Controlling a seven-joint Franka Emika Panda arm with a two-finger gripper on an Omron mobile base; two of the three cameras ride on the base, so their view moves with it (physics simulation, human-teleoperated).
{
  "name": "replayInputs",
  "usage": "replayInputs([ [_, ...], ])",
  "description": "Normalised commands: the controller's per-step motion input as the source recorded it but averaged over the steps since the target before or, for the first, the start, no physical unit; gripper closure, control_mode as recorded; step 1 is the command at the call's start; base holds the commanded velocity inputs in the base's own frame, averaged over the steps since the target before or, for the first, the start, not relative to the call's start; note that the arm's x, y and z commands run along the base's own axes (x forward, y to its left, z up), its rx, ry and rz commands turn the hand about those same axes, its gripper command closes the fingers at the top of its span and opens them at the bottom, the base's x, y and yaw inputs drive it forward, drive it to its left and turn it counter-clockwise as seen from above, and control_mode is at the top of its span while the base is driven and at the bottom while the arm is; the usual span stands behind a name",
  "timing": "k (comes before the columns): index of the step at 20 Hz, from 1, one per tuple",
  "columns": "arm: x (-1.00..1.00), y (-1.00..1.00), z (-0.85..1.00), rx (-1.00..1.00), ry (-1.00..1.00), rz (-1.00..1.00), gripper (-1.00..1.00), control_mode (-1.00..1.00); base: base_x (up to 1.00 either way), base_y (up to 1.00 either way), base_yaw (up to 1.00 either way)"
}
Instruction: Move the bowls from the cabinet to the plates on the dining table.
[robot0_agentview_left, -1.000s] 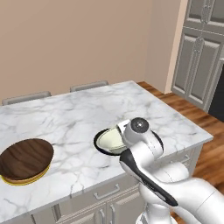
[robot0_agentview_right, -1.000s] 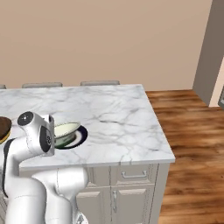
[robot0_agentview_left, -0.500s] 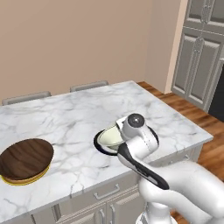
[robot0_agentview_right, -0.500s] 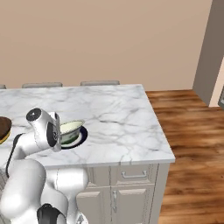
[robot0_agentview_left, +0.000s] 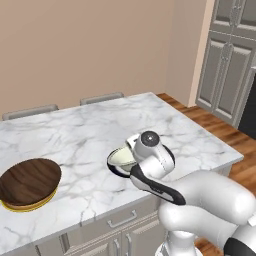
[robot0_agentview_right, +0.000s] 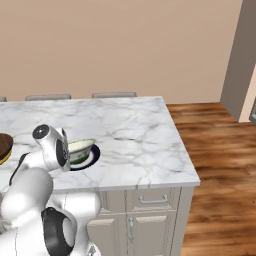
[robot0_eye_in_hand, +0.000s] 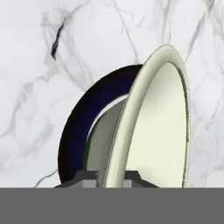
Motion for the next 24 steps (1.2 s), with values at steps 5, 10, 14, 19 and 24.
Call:
replayInputs([
  [5,0.0,-0.11,-0.64,0.04,-0.13,0.09,1.0,-1.0,0.0,0.0,0.0],
  [10,-0.15,-0.05,-0.75,0.04,-0.13,0.17,1.0,-1.0,0.0,0.0,0.0],
  [14,-0.32,-0.24,-0.74,0.04,-0.14,0.18,1.0,-1.0,0.0,0.0,0.0],
  [19,-0.28,-0.59,-0.62,-0.01,-0.15,0.04,1.0,-1.0,0.0,0.0,0.0],
  [24,-0.16,-0.64,-0.6,-0.01,-0.14,0.0,1.0,-1.0,0.0,0.0,0.0],
])
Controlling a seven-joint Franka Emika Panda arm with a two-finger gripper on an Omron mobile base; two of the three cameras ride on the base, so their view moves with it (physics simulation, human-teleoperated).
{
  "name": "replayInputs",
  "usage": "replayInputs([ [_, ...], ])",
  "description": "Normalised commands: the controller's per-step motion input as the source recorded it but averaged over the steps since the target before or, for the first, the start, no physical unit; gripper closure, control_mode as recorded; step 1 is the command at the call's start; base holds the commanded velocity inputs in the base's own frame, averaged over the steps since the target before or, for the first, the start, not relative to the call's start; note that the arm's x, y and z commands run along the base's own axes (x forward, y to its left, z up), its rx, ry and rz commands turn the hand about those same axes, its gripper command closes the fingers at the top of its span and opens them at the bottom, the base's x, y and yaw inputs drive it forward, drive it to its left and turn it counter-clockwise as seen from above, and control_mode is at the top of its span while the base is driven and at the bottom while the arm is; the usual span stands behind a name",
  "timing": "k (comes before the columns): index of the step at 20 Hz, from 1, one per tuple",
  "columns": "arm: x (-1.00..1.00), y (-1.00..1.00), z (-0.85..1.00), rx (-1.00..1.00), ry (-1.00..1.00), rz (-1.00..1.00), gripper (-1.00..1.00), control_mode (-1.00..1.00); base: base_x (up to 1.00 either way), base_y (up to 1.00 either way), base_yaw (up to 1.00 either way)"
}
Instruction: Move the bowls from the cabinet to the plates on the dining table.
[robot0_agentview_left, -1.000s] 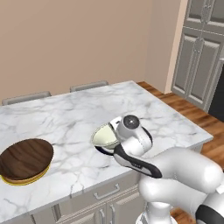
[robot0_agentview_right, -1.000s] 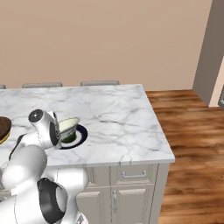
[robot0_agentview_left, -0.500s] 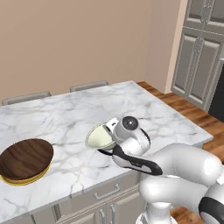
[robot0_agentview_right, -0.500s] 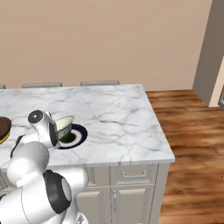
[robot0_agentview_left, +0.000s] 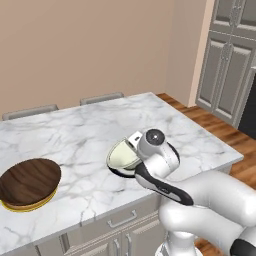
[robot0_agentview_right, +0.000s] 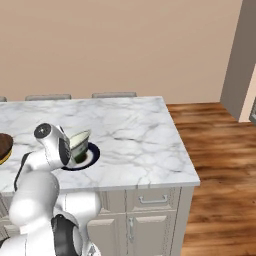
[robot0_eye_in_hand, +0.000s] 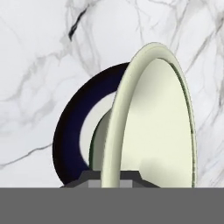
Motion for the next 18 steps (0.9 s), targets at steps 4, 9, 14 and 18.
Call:
replayInputs([
  [4,0.0,-0.39,-0.89,0.0,-0.16,0.0,1.0,-1.0,0.0,0.0,0.0],
  [9,-0.1,-0.17,-1.0,0.0,-0.2,0.02,-1.0,-1.0,0.0,0.0,0.0],
  [14,-0.13,-0.32,-0.88,0.08,-0.23,0.07,-1.0,-1.0,0.0,0.0,0.0],
  [18,-0.15,-0.38,-0.86,0.1,-0.23,0.08,-1.0,-1.0,0.0,0.0,0.0],
])
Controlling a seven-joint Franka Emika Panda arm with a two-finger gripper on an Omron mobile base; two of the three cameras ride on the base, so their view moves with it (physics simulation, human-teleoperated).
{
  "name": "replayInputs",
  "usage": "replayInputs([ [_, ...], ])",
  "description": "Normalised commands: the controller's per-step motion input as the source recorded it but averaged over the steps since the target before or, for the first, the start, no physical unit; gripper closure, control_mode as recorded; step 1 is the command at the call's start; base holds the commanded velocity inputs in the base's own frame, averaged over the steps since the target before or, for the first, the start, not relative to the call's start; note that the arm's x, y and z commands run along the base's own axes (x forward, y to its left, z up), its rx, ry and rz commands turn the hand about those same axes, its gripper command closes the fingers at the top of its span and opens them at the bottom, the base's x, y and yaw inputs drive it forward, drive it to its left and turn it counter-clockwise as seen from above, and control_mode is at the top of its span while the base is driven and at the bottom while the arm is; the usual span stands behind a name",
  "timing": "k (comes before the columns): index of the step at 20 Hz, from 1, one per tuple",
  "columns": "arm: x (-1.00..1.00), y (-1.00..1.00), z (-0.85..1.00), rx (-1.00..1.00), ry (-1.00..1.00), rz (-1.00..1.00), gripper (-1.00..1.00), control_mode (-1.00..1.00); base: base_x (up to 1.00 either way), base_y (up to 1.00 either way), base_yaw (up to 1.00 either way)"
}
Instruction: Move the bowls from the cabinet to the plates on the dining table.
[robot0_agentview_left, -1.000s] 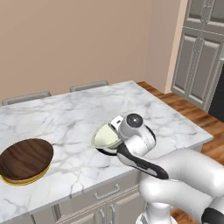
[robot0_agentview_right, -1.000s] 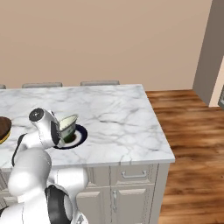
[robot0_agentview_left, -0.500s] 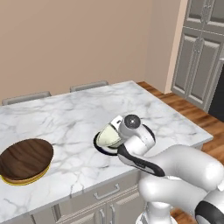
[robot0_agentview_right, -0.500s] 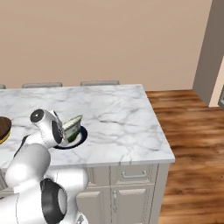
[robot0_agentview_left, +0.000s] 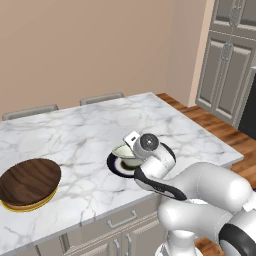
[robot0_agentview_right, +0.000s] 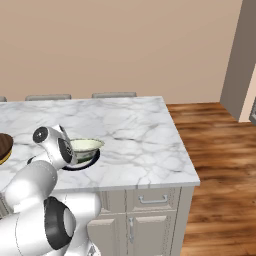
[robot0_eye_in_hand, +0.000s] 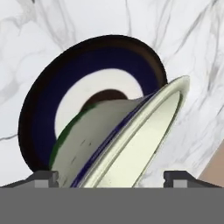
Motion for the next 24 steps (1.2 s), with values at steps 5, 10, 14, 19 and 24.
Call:
replayInputs([
  [5,-0.24,-0.12,-0.92,0.27,-0.22,0.15,-1.0,-1.0,0.0,0.0,0.0],
  [10,-0.49,0.0,-0.94,0.32,-0.2,0.1,-1.0,-1.0,0.0,0.0,0.0],
  [14,-0.53,0.0,-1.0,0.24,-0.21,0.1,-1.0,-1.0,0.0,0.0,0.0],
  [19,-0.67,0.07,-1.0,0.25,-0.2,0.11,-1.0,-1.0,0.0,0.0,0.0],
  [24,-0.51,0.03,-0.79,0.2,-0.18,0.08,-1.0,-1.0,0.0,0.0,0.0],
])
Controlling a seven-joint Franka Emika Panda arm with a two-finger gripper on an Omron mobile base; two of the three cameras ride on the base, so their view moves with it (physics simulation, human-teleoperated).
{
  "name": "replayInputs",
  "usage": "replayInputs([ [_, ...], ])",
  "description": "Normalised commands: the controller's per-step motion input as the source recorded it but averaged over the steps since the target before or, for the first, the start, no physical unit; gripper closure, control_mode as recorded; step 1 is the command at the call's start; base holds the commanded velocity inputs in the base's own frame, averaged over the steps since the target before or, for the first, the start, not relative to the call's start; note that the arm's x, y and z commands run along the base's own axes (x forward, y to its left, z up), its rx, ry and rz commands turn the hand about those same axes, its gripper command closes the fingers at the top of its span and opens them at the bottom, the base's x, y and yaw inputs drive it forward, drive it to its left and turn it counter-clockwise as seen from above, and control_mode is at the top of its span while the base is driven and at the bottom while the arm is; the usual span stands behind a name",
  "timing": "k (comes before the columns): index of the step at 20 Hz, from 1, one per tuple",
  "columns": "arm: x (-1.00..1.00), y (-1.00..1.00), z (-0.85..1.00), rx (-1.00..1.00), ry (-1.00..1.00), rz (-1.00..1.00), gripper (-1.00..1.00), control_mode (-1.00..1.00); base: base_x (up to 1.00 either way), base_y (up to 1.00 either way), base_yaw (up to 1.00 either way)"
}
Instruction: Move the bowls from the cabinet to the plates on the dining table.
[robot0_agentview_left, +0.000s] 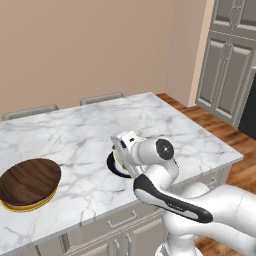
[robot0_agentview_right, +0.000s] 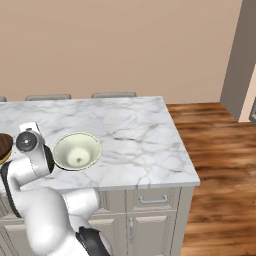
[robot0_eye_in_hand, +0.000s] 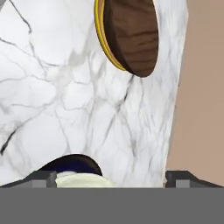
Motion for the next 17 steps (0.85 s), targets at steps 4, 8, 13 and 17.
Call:
replayInputs([
  [4,-0.08,0.0,0.0,0.05,-0.12,0.03,-1.0,-1.0,0.0,0.0,0.0],
  [8,0.0,0.0,0.0,-0.06,-0.02,0.04,-1.0,-1.0,0.0,0.0,0.0],
  [13,-0.01,-0.04,-0.02,-0.33,0.0,0.26,-1.0,-1.0,0.0,0.0,0.0],
  [17,-0.23,0.0,0.0,-0.6,-0.01,0.38,-1.0,-1.0,0.0,0.0,0.0],
])
